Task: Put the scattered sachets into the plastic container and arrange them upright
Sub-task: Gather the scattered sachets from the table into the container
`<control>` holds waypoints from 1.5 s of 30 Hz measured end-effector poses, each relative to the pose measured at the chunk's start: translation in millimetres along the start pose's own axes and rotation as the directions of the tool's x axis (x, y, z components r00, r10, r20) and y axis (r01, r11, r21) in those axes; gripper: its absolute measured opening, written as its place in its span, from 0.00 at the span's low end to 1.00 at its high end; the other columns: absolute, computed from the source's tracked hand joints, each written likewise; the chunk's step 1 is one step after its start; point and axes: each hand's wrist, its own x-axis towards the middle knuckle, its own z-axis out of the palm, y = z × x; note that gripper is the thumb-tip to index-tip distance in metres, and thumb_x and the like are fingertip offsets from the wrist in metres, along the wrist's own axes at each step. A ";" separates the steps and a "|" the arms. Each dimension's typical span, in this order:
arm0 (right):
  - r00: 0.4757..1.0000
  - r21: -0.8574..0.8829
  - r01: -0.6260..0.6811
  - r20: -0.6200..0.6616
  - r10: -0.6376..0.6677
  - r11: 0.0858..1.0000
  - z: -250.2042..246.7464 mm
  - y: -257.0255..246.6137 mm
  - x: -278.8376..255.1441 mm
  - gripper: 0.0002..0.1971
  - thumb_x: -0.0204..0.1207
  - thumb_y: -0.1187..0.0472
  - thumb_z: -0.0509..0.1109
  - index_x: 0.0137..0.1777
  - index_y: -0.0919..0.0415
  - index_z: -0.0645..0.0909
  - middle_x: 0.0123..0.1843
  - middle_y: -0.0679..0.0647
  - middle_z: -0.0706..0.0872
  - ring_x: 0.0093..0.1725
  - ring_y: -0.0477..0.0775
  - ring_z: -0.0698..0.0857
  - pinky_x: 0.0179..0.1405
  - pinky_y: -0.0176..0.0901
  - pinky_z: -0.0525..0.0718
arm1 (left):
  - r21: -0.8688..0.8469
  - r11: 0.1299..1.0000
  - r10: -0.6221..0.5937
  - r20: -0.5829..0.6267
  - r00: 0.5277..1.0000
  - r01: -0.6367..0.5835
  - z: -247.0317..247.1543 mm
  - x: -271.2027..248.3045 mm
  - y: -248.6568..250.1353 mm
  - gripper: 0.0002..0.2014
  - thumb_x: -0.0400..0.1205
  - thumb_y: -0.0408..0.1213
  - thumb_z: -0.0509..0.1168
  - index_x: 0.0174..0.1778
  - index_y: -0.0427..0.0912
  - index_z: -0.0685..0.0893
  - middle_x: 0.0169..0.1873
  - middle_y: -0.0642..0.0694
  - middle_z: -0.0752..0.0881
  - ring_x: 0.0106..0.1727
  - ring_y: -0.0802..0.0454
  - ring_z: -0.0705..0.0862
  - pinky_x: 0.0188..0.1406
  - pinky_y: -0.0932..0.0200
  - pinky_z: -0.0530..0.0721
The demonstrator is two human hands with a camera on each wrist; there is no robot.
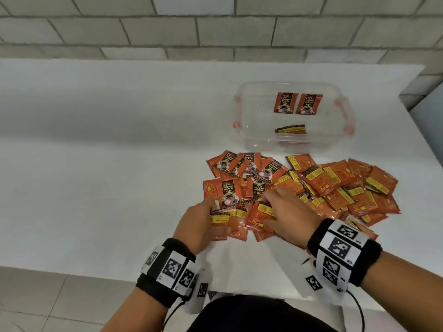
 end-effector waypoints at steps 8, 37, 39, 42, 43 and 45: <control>0.991 -0.096 -0.051 0.115 0.062 0.994 -4.6 -1.2 10.6 0.34 0.78 0.59 0.68 0.81 0.51 0.57 0.74 0.56 0.71 0.73 0.58 0.71 0.71 0.50 0.72 | 0.048 0.998 0.027 0.070 0.997 -0.030 -24.8 40.4 19.0 0.33 0.70 0.45 0.80 0.68 0.49 0.73 0.59 0.49 0.85 0.55 0.51 0.85 0.53 0.57 0.82; 0.979 0.181 -0.042 0.203 0.005 0.983 -24.0 20.5 13.4 0.26 0.80 0.58 0.68 0.74 0.52 0.61 0.39 0.48 0.77 0.33 0.46 0.76 0.29 0.38 0.75 | -0.262 0.965 -0.041 -0.067 0.997 0.022 -27.0 54.8 40.9 0.21 0.74 0.37 0.77 0.54 0.48 0.72 0.47 0.53 0.86 0.39 0.60 0.87 0.31 0.67 0.82; 0.981 0.275 -0.052 0.192 -0.001 0.960 -45.3 24.9 6.7 0.24 0.82 0.56 0.65 0.75 0.49 0.60 0.46 0.46 0.81 0.36 0.47 0.82 0.32 0.40 0.82 | -0.432 0.902 -0.070 -0.136 0.988 0.004 -36.9 54.3 54.2 0.18 0.73 0.33 0.77 0.50 0.45 0.74 0.44 0.50 0.86 0.32 0.57 0.89 0.23 0.64 0.83; 0.999 0.507 -0.036 0.026 0.026 0.861 -90.2 36.7 8.9 0.17 0.83 0.58 0.63 0.69 0.46 0.65 0.50 0.42 0.81 0.34 0.42 0.85 0.29 0.37 0.83 | -0.568 0.817 -0.054 -0.247 0.968 -0.099 -57.0 68.2 91.8 0.19 0.70 0.29 0.78 0.50 0.44 0.77 0.46 0.46 0.86 0.29 0.53 0.90 0.20 0.60 0.85; 0.995 0.588 -0.013 -0.073 0.069 0.809 -109.1 40.9 14.9 0.14 0.83 0.60 0.62 0.66 0.49 0.68 0.50 0.43 0.81 0.37 0.44 0.86 0.33 0.39 0.85 | -0.557 0.817 -0.026 -0.290 0.957 -0.147 -63.5 78.7 107.1 0.18 0.70 0.30 0.78 0.49 0.46 0.77 0.47 0.48 0.86 0.29 0.53 0.89 0.21 0.61 0.84; 0.954 0.733 0.057 -0.239 0.179 0.678 -139.8 51.7 34.1 0.07 0.84 0.65 0.59 0.54 0.53 0.75 0.47 0.49 0.84 0.34 0.42 0.86 0.27 0.33 0.80 | -0.500 0.836 0.027 -0.373 0.927 -0.225 -72.5 108.6 134.3 0.17 0.70 0.33 0.79 0.47 0.50 0.78 0.45 0.52 0.85 0.31 0.58 0.88 0.22 0.66 0.83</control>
